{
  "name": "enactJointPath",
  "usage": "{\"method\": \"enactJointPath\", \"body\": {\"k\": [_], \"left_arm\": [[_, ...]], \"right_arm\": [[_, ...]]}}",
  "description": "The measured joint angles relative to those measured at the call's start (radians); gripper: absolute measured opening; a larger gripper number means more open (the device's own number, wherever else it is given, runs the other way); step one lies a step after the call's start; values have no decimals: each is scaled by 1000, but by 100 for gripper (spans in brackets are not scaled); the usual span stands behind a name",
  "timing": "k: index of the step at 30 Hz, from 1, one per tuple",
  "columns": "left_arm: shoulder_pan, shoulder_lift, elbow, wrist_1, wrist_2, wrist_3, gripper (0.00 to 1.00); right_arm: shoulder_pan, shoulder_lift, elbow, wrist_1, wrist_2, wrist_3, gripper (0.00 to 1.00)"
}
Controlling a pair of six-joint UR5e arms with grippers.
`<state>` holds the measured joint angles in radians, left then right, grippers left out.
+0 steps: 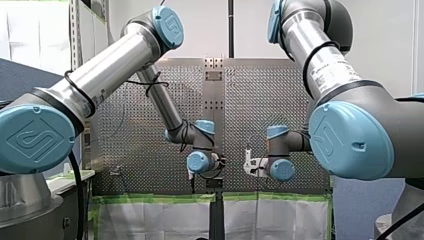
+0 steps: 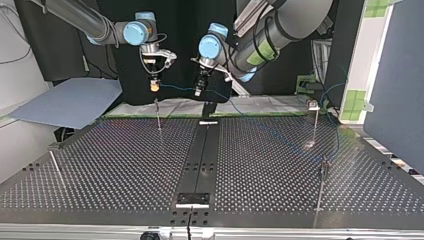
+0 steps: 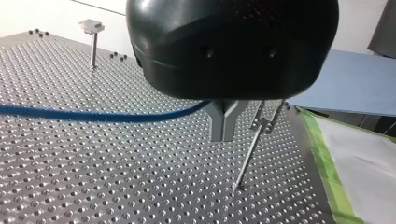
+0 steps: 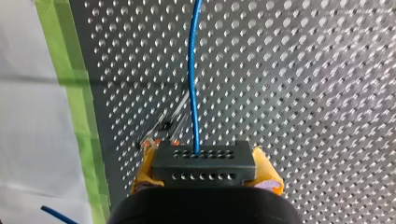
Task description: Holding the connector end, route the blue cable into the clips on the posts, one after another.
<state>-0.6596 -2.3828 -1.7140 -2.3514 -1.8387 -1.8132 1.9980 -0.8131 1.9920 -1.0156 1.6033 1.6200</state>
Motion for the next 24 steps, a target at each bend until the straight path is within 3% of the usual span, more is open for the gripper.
{"method": "enactJointPath", "body": {"k": [6,13,18,24], "left_arm": [[-29,-45,52,-29,-21,11,0],[-69,-110,118,-49,-53,6,0],[-97,-154,163,-56,-73,6,0],[-112,-188,215,-34,-110,7,0]], "right_arm": [[-32,41,1,-15,-2,-10,0],[-76,52,1,-13,-11,-23,0],[-123,53,1,0,-51,-44,0],[-177,54,2,-11,-104,-54,0]]}}
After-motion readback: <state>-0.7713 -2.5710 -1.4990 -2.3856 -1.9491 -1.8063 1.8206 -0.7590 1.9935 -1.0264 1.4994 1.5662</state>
